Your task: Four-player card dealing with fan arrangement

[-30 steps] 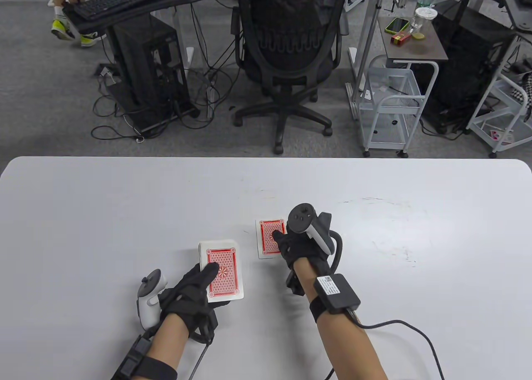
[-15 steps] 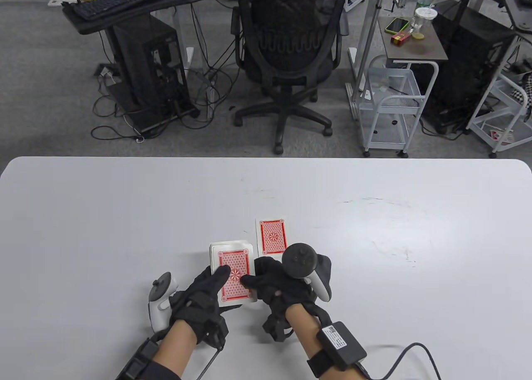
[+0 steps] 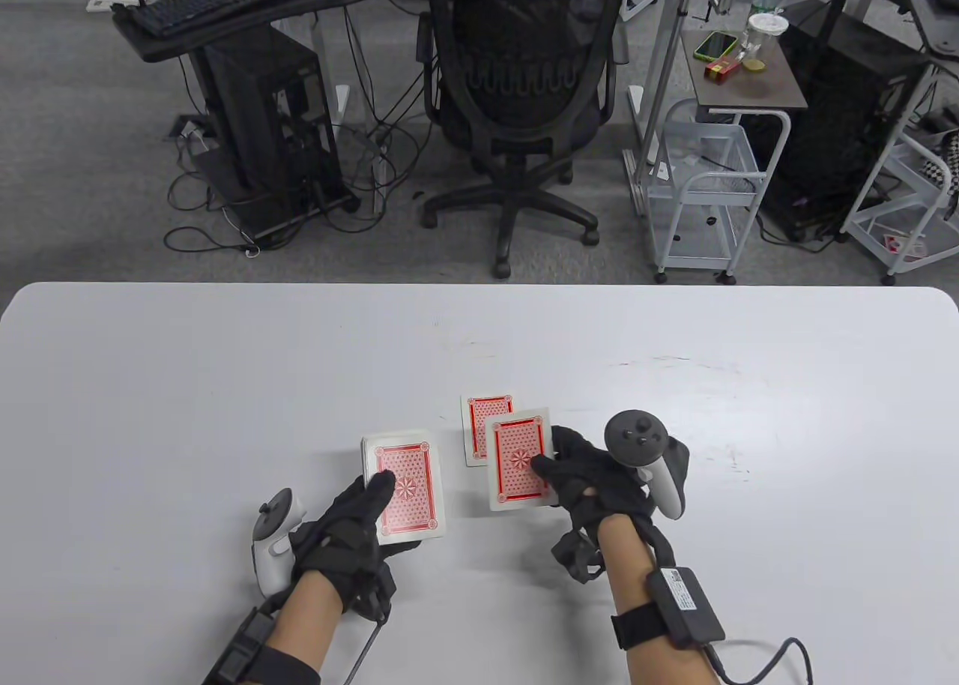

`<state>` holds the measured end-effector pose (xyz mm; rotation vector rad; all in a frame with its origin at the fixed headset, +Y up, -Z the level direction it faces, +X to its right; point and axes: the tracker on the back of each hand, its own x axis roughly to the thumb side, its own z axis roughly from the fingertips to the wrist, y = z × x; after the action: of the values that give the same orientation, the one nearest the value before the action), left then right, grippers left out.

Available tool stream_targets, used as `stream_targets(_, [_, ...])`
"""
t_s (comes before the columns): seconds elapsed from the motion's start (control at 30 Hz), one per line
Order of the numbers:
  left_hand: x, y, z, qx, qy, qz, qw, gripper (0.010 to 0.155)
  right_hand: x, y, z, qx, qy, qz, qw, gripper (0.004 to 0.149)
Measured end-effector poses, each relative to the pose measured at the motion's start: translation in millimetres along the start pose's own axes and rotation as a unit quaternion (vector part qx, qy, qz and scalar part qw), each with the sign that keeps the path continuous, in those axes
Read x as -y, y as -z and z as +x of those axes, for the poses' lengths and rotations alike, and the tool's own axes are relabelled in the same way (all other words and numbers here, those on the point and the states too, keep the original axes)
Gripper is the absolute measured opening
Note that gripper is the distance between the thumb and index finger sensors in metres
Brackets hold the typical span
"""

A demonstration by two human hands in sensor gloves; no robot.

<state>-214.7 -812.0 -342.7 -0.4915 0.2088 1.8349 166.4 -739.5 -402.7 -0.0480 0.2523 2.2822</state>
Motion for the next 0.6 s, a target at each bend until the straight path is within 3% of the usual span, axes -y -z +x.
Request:
stream_targets(0.1, [0.7,1.6,-1.1,-0.006,0.011,-0.001,1.0,0.054,14.6,3.0,-18.2,-0.062,-0.114,-0.054,0.99,0.064])
stream_targets(0.17, [1.5,1.9,-1.5,-0.009,0.018,-0.001,1.0,0.054,18.2,4.4,-26.2,-0.096,-0.152,-0.063,0.982,0.063])
stream_targets(0.23, [1.7,1.5,-2.1,-0.017,0.029,0.005,0.999,0.054,18.0,5.4,-33.4,-0.125,-0.202,-0.097,0.966,0.063])
stream_targets(0.4, [0.5,2.1,-1.7,-0.017,0.035,0.004,0.999,0.054,9.5,13.1,-39.5,-0.159,-0.309,-0.112,0.931,0.072])
stream_targets(0.5, [-0.6,0.3,0.4,-0.01,0.036,0.009,0.999,0.054,12.0,8.8,-31.8,-0.155,-0.314,-0.117,0.929,0.072])
stream_targets(0.6, [0.2,-2.0,2.7,-0.001,0.032,0.012,0.999,0.054,13.7,0.4,-11.7,-0.105,-0.262,-0.121,0.952,0.07])
